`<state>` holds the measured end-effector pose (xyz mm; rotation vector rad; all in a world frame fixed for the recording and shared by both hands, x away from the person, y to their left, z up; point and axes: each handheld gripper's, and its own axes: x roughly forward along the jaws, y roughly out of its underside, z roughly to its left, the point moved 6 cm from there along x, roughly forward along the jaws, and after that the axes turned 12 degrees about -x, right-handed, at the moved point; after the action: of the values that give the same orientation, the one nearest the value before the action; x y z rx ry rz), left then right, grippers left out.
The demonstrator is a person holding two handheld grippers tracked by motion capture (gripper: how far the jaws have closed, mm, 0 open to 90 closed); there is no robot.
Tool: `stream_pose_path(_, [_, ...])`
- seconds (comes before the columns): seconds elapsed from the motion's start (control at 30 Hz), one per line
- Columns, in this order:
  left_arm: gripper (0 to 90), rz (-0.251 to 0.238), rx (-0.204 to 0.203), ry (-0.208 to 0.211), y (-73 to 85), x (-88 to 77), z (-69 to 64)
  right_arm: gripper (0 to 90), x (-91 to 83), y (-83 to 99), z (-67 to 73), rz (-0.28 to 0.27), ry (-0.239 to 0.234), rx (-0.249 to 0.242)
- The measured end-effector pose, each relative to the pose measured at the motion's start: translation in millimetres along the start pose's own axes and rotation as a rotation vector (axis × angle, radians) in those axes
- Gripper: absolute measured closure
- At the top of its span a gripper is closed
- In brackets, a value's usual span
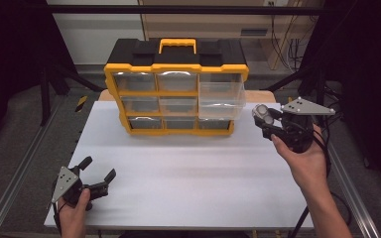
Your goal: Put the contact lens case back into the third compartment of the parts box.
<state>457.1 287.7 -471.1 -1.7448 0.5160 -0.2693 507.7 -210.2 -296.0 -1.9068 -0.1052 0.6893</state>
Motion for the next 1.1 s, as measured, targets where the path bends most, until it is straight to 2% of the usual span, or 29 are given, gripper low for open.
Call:
stream_pose_path(0.1, [1.6,-0.002,0.0,-0.001,-0.3,0.0,-0.1,49.2,-0.7,-4.4,-1.7,-0.007,0.004,0.001])
stream_pose_path(0.5, [1.6,-0.002,0.011,-0.003,-0.1,0.0,-1.9,49.2,-4.0,-40.6,-14.4,-0.046,0.031,-0.016])
stream_pose_path(0.83, [1.6,-0.003,0.015,-0.002,-0.3,0.2,-2.4,49.2,-4.0,-63.2,-15.6,-0.086,0.045,-0.02])
stream_pose_path(1.1, [1.6,-0.005,0.014,-0.002,-0.6,-0.1,-2.3,49.2,-2.5,-74.0,-13.4,-0.108,0.043,-0.02])
